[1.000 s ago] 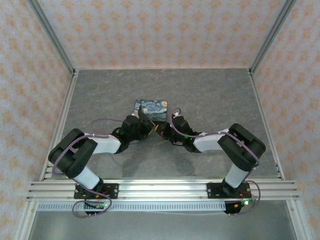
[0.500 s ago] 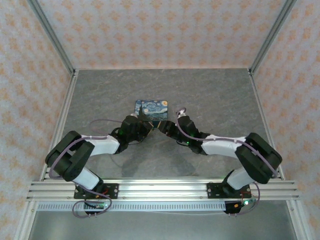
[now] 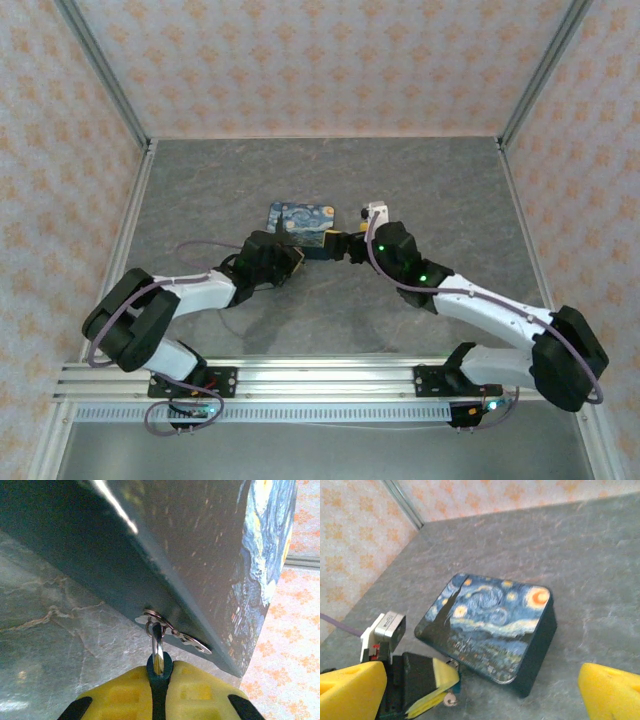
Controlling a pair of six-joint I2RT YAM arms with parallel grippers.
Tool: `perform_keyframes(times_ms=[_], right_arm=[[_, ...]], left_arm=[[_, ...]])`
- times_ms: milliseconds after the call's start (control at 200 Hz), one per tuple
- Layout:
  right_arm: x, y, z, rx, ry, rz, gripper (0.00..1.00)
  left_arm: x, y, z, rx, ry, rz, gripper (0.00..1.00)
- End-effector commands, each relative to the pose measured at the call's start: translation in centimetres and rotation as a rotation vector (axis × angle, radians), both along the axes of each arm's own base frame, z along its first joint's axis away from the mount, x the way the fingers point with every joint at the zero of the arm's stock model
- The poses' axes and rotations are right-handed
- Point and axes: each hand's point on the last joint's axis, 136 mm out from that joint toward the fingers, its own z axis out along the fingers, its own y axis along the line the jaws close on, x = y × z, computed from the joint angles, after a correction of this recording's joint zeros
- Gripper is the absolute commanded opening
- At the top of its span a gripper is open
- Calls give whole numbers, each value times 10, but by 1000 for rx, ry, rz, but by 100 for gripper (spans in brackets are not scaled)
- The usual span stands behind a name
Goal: Unlock a padlock with a key
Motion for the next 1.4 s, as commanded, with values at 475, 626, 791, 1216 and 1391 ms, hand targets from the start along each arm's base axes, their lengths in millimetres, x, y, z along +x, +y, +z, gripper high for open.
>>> perform_keyframes(times_ms=[475,626,791,1216,1391], right_arm=[[-55,41,12,-286,-493,429,99],[-64,56,-32,-589,-565,492,99],[-57,67,-59,-673,-583,479,99],[-34,85,-98,-701,-517,483,82],[-24,87,-101,-691,-497,481,62]], left_arm=[[10,-13,27,-89,3,29,7],[10,-15,26,-93,14,26,6],[10,-16,26,-101,23,29,6],[10,-18,21,-94,45,16,6],[9,-18,21,-90,48,16,6]])
